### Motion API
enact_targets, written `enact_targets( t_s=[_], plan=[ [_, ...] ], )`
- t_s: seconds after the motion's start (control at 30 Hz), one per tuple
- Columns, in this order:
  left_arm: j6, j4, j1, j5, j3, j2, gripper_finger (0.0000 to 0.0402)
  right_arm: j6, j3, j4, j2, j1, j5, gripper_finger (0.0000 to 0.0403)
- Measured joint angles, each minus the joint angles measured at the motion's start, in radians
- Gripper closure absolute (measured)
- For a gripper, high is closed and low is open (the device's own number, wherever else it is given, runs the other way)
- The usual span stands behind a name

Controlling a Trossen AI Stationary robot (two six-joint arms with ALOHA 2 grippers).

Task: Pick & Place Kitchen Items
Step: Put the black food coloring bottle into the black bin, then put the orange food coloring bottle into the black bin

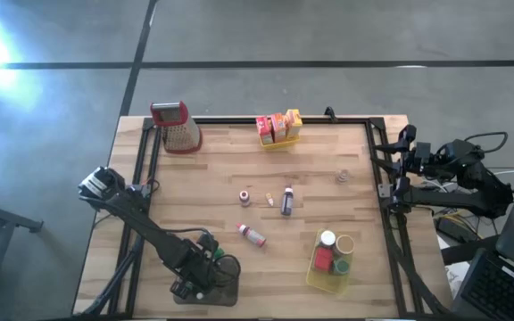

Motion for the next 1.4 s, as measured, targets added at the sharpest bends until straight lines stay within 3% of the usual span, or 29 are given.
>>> enact_targets(
  t_s=[0.63, 0.97, 1.4],
  plan=[
    [-0.031, 0.026, 0.000, 0.003, -0.011, 0.000, 0.0334, -0.002, 0.000, 0.000, 0.000, 0.000, 0.000, 0.0203],
    [-0.031, 0.024, 0.000, 0.004, -0.012, 0.000, 0.0294, -0.002, 0.000, 0.000, 0.000, 0.000, 0.000, 0.0191],
    [-0.042, 0.017, 0.000, 0.003, 0.005, 0.000, 0.0280, -0.002, 0.000, 0.000, 0.000, 0.000, 0.000, 0.0213]
  ],
)
